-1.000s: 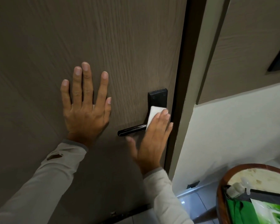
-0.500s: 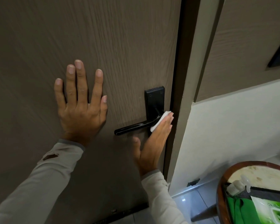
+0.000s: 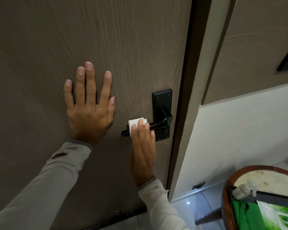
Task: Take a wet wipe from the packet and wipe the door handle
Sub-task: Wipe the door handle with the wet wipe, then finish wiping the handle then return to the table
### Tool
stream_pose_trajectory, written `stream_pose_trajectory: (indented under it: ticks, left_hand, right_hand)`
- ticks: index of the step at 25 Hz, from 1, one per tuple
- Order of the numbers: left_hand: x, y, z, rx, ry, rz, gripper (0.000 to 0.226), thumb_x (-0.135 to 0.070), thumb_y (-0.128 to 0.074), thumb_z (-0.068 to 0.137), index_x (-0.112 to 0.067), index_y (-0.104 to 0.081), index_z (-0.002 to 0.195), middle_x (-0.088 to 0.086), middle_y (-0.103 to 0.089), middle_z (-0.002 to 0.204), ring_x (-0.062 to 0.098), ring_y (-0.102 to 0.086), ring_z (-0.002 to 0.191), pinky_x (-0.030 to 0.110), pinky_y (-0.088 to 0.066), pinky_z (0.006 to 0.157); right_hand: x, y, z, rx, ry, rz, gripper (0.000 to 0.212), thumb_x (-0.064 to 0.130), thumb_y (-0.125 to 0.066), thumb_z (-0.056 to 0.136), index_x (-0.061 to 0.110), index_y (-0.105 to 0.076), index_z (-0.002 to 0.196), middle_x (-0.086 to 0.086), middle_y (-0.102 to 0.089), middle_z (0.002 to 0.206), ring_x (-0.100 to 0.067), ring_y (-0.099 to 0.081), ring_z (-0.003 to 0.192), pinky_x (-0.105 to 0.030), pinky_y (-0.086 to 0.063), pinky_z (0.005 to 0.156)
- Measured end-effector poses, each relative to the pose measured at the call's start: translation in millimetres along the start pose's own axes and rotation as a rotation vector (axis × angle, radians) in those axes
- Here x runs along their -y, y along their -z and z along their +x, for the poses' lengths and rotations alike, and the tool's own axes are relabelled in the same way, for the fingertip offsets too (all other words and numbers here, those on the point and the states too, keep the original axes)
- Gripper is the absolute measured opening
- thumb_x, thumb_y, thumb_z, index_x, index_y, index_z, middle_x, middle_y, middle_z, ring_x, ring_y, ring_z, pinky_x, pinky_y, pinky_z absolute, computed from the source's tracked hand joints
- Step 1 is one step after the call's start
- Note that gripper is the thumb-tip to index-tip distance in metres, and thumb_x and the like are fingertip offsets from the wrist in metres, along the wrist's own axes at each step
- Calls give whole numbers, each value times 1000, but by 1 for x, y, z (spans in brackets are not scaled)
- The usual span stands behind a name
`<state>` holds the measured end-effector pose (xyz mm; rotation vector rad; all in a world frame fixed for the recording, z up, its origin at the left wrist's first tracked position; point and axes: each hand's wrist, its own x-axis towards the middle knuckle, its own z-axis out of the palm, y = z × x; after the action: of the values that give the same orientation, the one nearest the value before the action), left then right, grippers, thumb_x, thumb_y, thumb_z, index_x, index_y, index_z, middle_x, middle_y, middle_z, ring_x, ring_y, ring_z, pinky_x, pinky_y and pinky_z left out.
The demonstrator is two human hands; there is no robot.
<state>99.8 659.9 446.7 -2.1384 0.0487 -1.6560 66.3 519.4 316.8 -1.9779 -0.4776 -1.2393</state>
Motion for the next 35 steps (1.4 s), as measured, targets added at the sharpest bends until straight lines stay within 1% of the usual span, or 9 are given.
stream_pose_trajectory:
  ticks: [5,9,12,14,18,21,26,30,35]
  left_hand:
    - [0,14,8,44,-5,-21,61,-33,-46,106,-15,-31,162,27,-42,158,39,-32,149,53,-20,125]
    - [-14,60,12,96,144,-373,43,-17,-48,108,-2,-52,147,30,-46,153,40,-42,145,53,-36,120]
    - [-56,116,6,197,311,-828,32,-15,-47,106,4,-64,127,25,-61,132,30,-59,122,24,-42,109]
    - [-101,148,7,429,448,-1098,32,-23,-53,103,-2,-66,123,12,-65,120,19,-65,106,10,-45,96]
    - [-202,177,26,1019,941,-1602,30,-22,-74,96,-7,-70,122,7,-75,109,14,-76,90,14,-62,74]
    - [-280,187,47,999,1168,-1638,13,2,-77,88,-6,-76,99,12,-77,90,26,-76,80,23,-66,65]
    - [-410,198,63,1043,1291,-1684,14,-4,-82,85,-3,-77,97,12,-80,91,23,-78,83,27,-67,65]
    - [-516,201,19,1244,1406,-1654,16,2,-76,89,-14,-75,87,-2,-81,74,12,-77,71,20,-64,61]
    - [-645,217,-102,1684,1471,-1421,13,13,-73,88,8,-70,100,13,-69,82,22,-65,73,13,-60,55]
  right_hand:
    - [34,34,-1,223,37,310,40,9,-50,105,0,-44,144,-18,-45,153,-21,-33,151,-41,-27,126]
    - [19,105,19,33,-724,540,33,16,-42,108,7,-66,128,-8,-72,128,-19,-66,122,-37,-56,102]
    - [-21,159,42,12,-1291,970,34,5,-41,106,11,-74,111,-4,-78,106,-22,-73,104,-35,-63,90]
    - [-44,198,54,132,-1454,1146,36,6,-38,103,4,-72,110,-12,-76,108,-25,-72,104,-38,-64,85]
    - [-94,268,73,365,-1394,1158,38,9,-37,103,0,-74,104,-9,-78,98,-22,-76,92,-35,-65,78]
    - [-152,321,90,436,-1291,1036,29,15,-50,104,-2,-73,107,-15,-75,105,-23,-75,93,-33,-65,76]
    - [-278,410,90,494,-1122,692,20,5,-75,90,-4,-73,107,-20,-76,97,-18,-75,79,-25,-63,63]
    - [-374,448,42,548,-1275,567,20,0,-75,88,-7,-73,106,-20,-75,92,-17,-72,77,-23,-63,66]
    - [-467,477,-108,687,-1648,289,20,-4,-73,88,-12,-69,106,-18,-68,91,-24,-66,76,-24,-58,62]
